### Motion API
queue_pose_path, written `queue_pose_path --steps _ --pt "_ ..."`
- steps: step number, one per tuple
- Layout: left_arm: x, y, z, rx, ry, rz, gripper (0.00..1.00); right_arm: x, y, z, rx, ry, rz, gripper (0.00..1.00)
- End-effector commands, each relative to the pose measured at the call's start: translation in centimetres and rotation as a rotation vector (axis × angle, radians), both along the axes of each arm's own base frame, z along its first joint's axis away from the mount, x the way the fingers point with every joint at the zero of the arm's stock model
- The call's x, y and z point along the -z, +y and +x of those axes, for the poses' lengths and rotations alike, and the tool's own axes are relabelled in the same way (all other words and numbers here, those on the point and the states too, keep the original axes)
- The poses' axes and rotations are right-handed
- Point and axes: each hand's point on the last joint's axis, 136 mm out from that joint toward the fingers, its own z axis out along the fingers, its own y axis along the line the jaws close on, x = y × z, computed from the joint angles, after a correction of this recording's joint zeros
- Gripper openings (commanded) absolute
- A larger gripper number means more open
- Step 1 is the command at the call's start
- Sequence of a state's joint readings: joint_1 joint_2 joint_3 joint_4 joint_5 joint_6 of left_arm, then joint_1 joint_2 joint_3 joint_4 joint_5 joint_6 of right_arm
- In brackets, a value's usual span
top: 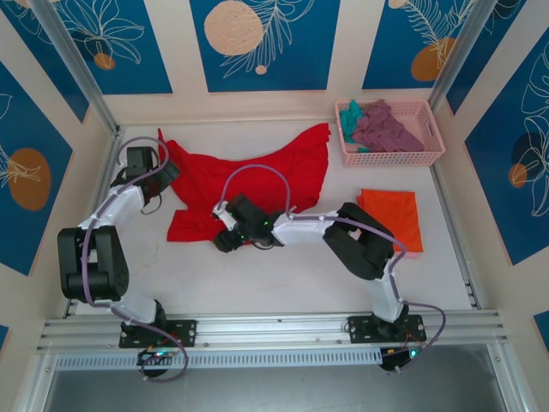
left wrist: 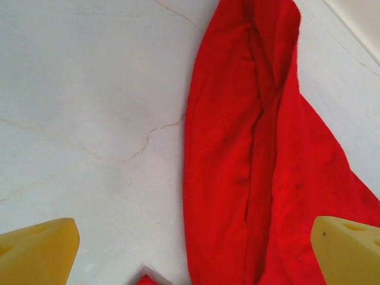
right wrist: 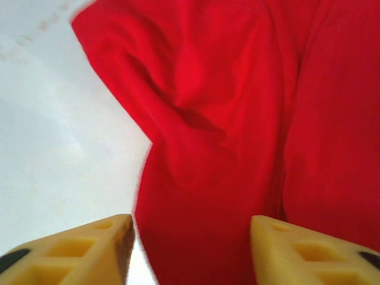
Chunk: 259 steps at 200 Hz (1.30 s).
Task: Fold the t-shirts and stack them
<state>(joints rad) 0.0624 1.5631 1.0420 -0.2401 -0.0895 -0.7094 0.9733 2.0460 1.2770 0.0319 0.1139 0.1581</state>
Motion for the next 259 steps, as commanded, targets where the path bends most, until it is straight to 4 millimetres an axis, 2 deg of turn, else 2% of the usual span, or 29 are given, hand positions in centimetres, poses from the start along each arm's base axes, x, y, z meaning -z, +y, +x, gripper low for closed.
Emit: queue_pose_path --steps 1,13,33,44,84,107,135,152,179,210,239,259 --pt "-0.4 1.0 -0.3 -0.024 -0.029 -0.016 1.0 1.8 -1.6 0.8 0.023 0.003 -0.085 0.44" --pt "-0.4 1.2 -0.2 -0.019 -0.026 -0.006 1.0 2.3 -2.9 0.6 0.039 0.017 -0.103 0.34" --pt "-0.1 1.3 0.0 -0.007 -0.017 0.01 1.0 2.7 -5.5 0.5 0.089 0.047 -0.113 0.08" --pt "0.2 1.3 0.1 -0.004 -0.008 0.014 1.0 2.9 -7.3 0.3 0.128 0.073 -0.116 0.0" --pt "0.4 1.2 0.6 0.015 -0.002 0.019 1.0 2.7 -15.1 0.8 0.319 0.127 -0.122 0.0" --pt "0.5 0.7 0.5 0.054 0.009 0.034 1.0 2.1 -20.0 2.0 0.476 0.147 -0.101 0.0" --pt "1.6 -0.9 -1.2 0.102 0.084 0.047 1.0 1.5 -24.3 4.0 0.623 0.164 -0.077 0.0" --pt "2.1 -2.1 -2.7 0.139 0.127 0.063 1.0 0.9 -26.0 5.5 0.687 0.155 -0.073 0.0" --pt "2.6 -2.1 -4.9 0.143 0.176 0.111 1.0 0.4 -28.4 7.8 0.778 0.159 -0.047 0.0" --pt "3.3 -2.7 -7.1 0.191 0.217 0.118 0.95 0.1 -30.0 10.1 0.819 0.174 -0.012 0.0" --pt "3.9 -4.8 -9.6 0.265 0.274 0.168 0.91 0.0 -32.1 11.8 0.878 0.2 0.03 0.0" --pt "5.1 -6.7 -11.6 0.264 0.332 0.082 0.88 -0.4 -32.6 12.6 0.897 0.213 0.068 0.0"
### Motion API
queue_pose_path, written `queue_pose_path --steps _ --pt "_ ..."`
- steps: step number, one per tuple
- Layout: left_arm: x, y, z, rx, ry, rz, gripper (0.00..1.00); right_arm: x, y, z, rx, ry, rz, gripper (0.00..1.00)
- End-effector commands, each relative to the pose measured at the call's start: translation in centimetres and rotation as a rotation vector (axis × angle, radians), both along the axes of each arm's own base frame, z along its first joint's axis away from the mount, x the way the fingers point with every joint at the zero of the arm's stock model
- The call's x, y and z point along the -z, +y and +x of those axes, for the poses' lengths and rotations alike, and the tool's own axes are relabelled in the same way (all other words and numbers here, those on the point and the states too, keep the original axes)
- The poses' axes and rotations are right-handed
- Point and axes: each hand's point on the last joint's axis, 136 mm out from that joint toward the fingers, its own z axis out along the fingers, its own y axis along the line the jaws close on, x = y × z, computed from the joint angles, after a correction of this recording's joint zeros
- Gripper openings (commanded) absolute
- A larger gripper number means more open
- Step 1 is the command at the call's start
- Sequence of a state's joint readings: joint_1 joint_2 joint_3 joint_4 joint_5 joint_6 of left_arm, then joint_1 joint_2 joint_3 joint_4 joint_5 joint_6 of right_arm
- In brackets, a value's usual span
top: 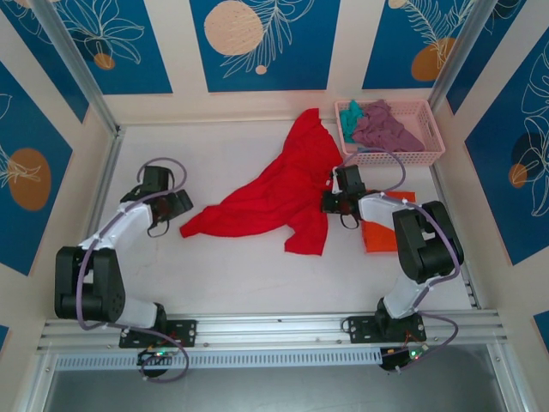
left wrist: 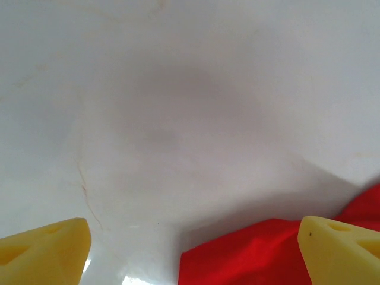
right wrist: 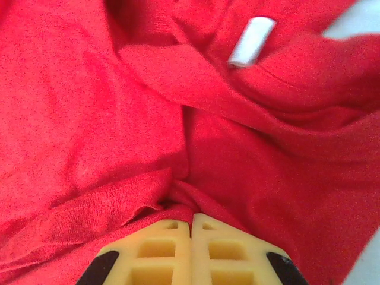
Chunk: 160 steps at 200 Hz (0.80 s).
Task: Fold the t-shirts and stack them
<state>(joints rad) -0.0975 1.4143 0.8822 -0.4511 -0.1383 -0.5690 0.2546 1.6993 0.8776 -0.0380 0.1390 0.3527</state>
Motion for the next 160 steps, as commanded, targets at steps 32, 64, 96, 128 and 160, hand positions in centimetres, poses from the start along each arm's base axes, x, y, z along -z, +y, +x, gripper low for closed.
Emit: queue_pose_path --steps 32,64,96,128,160 --pt "1.1 -3.8 -6.6 -0.048 0.125 -0.064 0.81 -1.0 0.0 1.6 0.029 -0.008 0.081 0.01" --pt "2.4 -6.3 -9.1 -0.163 0.156 -0.256 0.73 -1.1 0.3 1.7 0.037 -0.012 0.107 0.02" --pt "3.8 -7.3 -9.3 -0.277 0.126 -0.378 0.66 -1.1 0.4 1.7 0.036 -0.012 0.119 0.02" --pt "4.5 -7.8 -8.4 -0.308 0.13 -0.407 0.61 -1.1 0.4 1.3 0.032 -0.009 0.119 0.02" --pt "4.7 -7.4 -7.2 -0.343 0.08 -0.402 0.53 -1.1 0.5 1.1 0.029 -0.008 0.128 0.02"
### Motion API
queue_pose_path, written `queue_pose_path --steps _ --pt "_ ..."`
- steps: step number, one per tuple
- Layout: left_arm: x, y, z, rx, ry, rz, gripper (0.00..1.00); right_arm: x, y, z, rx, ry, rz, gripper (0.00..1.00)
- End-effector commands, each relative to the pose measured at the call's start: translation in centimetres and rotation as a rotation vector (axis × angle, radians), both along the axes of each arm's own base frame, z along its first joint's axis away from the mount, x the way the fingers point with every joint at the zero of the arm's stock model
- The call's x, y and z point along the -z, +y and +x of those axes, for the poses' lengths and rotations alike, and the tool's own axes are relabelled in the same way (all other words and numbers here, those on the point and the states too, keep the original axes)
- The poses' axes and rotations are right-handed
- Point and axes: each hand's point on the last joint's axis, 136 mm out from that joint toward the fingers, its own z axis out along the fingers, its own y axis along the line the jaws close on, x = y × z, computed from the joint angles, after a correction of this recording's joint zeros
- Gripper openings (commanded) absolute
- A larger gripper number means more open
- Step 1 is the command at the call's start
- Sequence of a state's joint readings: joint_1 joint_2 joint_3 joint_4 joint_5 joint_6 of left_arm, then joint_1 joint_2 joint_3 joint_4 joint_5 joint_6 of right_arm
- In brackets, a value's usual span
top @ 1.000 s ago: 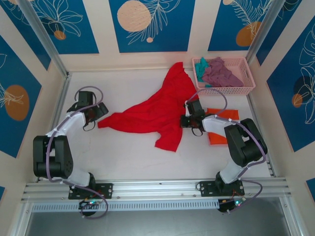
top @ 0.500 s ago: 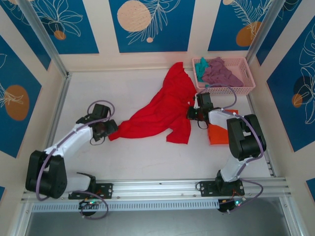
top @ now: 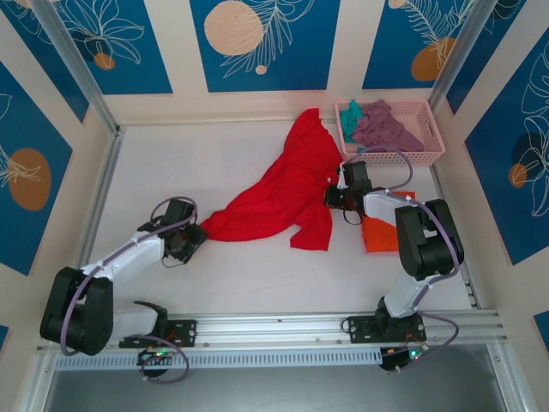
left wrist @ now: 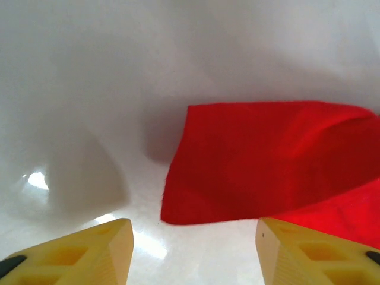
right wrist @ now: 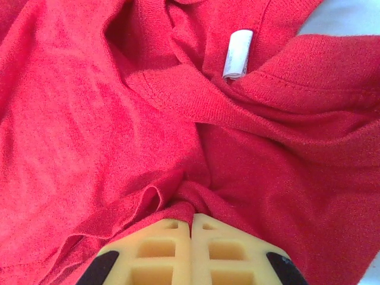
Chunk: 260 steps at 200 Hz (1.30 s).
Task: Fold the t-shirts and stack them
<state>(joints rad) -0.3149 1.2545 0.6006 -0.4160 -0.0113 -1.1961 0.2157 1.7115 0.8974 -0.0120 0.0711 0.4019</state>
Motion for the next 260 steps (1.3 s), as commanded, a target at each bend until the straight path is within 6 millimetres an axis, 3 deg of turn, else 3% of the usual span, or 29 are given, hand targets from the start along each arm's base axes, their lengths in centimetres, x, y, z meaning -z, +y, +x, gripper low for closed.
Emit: queue_pose_path --steps 1,26,72,130,157,195,229,236,260 --pt "-0.2 -0.2 1.3 -0.062 -0.048 -0.024 0.53 -0.4 0.7 -0.1 -0.009 -0.004 0.041 0.02" --pt "-0.5 0.3 2.4 -0.076 -0.074 0.003 0.43 -0.3 0.8 -0.2 -0.014 0.0 0.046 0.02" --pt "-0.5 1.1 4.0 -0.089 -0.1 0.02 0.0 -0.4 0.5 -0.3 -0.004 -0.001 0.039 0.02" --pt "-4.7 1.8 6.6 -0.159 -0.178 -0.038 0.0 -0.2 -0.3 -1.0 0.001 0.008 -0.006 0.0" --pt "-5.6 2.8 7.7 -0.233 -0.196 -0.096 0.0 0.2 -0.5 -1.4 0.01 0.018 -0.003 0.0" --pt "-5.2 3.4 10.0 -0.331 -0.19 -0.217 0.01 0.0 -0.1 -1.6 0.004 0.015 0.013 0.0" --pt "-3.2 3.1 11.4 -0.448 -0.154 -0.383 0.02 -0.2 0.0 -1.9 -0.006 0.015 0.013 0.0" --pt "-2.9 3.4 11.5 -0.475 -0.153 -0.397 0.08 -0.2 0.1 -2.0 -0.009 0.014 0.013 0.0" --pt "-2.8 4.4 11.7 -0.498 -0.173 -0.385 0.46 -0.5 0.1 -2.2 -0.013 0.005 0.02 0.0"
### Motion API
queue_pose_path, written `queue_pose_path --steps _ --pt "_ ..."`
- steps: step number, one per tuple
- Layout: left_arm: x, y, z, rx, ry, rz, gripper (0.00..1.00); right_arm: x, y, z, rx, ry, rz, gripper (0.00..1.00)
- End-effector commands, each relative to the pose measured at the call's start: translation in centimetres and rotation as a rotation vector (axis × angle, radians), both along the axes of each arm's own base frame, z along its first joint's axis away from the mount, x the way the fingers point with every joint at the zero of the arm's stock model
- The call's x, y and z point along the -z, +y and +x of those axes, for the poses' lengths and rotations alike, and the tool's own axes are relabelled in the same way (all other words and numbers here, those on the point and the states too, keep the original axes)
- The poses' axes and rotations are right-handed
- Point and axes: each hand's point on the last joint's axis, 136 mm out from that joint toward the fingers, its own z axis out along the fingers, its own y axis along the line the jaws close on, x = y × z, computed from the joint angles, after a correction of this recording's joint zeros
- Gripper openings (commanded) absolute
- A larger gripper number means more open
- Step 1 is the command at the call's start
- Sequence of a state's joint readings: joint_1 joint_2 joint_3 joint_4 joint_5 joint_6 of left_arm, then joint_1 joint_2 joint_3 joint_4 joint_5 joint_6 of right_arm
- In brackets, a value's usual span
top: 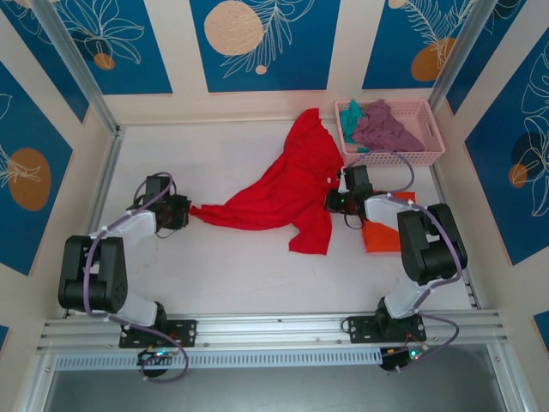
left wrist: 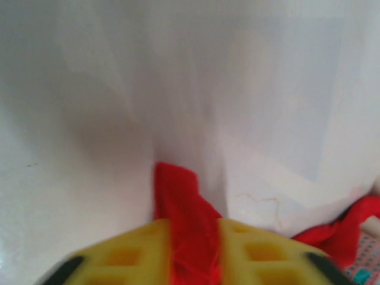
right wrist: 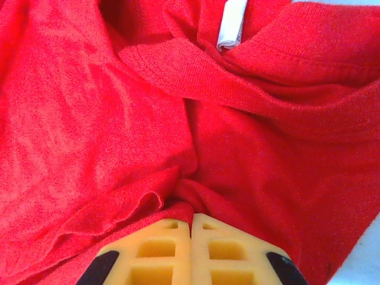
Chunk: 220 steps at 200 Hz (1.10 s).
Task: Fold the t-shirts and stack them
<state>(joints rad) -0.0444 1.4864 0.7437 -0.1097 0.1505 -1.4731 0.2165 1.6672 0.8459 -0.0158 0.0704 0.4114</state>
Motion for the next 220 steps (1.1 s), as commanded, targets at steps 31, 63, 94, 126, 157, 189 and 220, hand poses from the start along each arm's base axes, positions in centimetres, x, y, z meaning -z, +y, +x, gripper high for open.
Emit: queue_pose_path --steps 31,63,94,126,157,189,220 --pt "-3.0 2.7 0.4 0.005 -0.066 0.135 0.89 -1.2 0.4 -0.8 -0.023 -0.02 0.021 0.0" --pt "-4.7 3.9 -2.2 0.194 0.002 0.354 0.96 -1.6 0.7 -0.8 -0.03 -0.026 0.033 0.0" --pt "-4.2 -0.2 -3.8 0.361 0.02 0.319 0.92 -1.7 1.0 -0.6 -0.035 -0.028 0.039 0.01" --pt "-3.7 -6.4 -3.5 0.57 -0.002 0.305 0.88 -1.5 1.1 -0.5 -0.033 -0.024 0.045 0.01" --pt "-3.1 -10.2 -3.4 0.813 0.051 0.422 0.8 -1.3 1.2 -0.4 -0.03 -0.02 0.048 0.01" --pt "-1.1 -12.3 -2.9 0.848 0.06 0.345 0.65 -1.3 1.2 -0.5 -0.029 -0.025 0.051 0.01" --pt "-0.1 -12.6 -1.9 0.855 0.092 0.351 0.62 -1.3 1.1 -0.6 -0.027 -0.024 0.049 0.01"
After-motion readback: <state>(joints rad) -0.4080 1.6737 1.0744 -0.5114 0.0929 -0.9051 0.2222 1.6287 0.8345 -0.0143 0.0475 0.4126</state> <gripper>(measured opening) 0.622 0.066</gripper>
